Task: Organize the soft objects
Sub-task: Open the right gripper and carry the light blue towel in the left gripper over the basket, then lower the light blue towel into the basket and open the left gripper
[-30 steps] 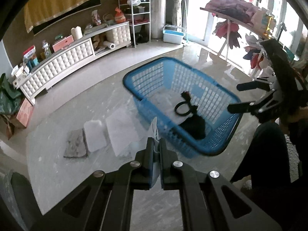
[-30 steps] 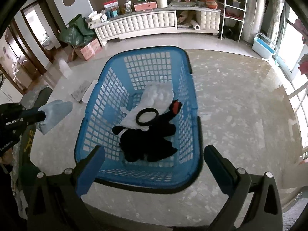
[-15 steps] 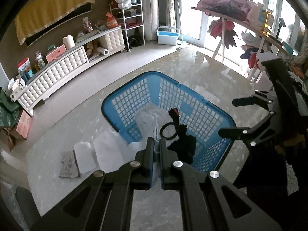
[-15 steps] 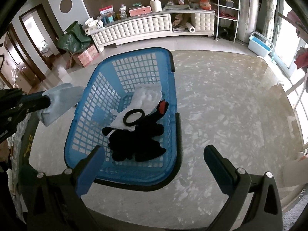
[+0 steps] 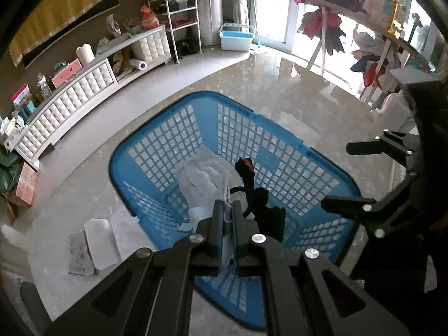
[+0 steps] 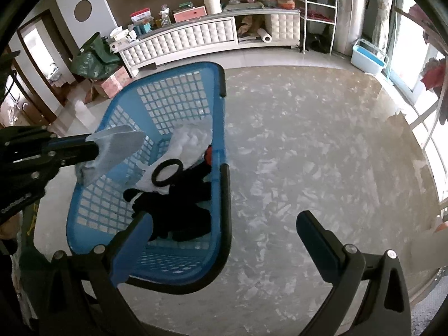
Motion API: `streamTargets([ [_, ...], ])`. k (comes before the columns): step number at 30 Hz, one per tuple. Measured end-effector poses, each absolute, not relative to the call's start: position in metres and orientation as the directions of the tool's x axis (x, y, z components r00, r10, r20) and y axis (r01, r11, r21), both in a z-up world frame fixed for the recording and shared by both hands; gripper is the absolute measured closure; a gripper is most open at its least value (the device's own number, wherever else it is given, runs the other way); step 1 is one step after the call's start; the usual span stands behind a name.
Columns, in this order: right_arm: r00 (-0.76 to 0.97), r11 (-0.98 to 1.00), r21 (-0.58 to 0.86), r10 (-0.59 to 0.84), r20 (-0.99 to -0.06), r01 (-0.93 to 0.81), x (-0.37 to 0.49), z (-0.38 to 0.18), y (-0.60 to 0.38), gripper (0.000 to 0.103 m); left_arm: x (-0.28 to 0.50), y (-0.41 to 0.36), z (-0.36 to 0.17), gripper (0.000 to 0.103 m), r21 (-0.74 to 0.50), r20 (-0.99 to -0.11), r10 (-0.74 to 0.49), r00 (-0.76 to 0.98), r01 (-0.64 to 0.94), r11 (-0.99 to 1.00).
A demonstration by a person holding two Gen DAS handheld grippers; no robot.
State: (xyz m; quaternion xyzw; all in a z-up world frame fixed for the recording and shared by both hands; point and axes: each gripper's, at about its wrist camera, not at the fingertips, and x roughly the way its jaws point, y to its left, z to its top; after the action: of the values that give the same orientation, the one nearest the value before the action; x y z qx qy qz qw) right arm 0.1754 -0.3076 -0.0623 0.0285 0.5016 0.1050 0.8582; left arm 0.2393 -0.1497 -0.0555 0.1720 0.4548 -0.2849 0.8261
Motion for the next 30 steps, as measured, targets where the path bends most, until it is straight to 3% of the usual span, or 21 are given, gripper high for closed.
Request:
streamTargets([
  [16,0.448,0.979,0.169,0.203,-0.871,-0.114,0.188,-0.079,-0.319,0.0,0.263,-0.184,-0.107,0.099,-0.04,-0.903,-0.313,0.296,0.666,0.745],
  [30,0.44,0.975,0.191,0.223,-0.87,-0.117,0.189,-0.081,-0.317,0.0,0.268,-0.203,-0.12,0.098,-0.058,-0.934,-0.283,0.221,0.684,0.727],
])
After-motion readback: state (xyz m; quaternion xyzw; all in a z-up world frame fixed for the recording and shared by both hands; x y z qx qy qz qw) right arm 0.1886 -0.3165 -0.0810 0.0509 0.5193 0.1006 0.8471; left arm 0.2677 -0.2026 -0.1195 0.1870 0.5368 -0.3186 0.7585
